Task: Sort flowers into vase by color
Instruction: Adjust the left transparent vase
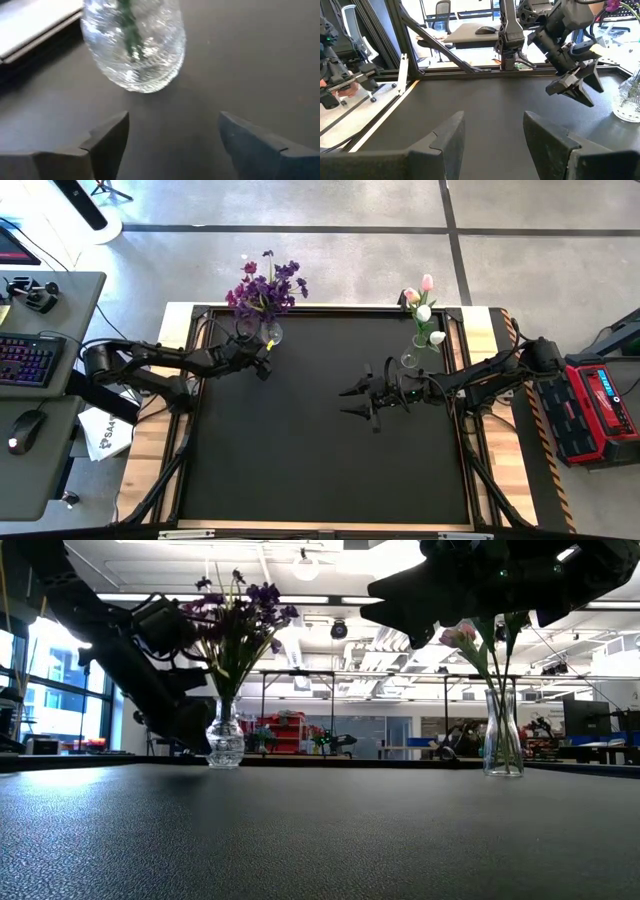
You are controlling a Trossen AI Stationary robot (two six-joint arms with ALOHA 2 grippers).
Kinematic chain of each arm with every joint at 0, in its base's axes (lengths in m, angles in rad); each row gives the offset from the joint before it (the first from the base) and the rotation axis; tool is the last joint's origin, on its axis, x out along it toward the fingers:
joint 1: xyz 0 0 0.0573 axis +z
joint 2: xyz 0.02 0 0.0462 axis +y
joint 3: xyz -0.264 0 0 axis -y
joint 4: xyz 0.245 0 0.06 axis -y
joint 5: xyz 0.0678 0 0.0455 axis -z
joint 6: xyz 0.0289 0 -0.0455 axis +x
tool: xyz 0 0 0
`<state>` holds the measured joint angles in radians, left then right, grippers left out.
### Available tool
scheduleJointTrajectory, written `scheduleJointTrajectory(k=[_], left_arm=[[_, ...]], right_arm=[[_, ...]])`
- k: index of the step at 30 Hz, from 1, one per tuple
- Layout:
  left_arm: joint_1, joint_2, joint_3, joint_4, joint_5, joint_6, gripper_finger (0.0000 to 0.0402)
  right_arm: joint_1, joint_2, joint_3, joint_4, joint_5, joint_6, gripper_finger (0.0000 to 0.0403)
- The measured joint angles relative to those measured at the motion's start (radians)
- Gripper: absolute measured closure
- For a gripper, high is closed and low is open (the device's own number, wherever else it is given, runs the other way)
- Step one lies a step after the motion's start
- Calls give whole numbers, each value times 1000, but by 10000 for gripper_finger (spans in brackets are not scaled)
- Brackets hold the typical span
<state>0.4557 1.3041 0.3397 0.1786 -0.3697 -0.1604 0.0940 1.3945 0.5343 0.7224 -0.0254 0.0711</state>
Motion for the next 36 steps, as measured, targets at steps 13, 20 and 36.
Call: scheduleJointTrajectory(k=[13,20,36], left_arm=[[-20,189,0,255,21,12,277],[5,338,0,426,17,30,356],[55,535,23,706,-47,110,401]], right_arm=[[0,0,0,0,0,-1,218],[0,0,0,0,0,-1,218],[0,0,0,0,2,3,218]])
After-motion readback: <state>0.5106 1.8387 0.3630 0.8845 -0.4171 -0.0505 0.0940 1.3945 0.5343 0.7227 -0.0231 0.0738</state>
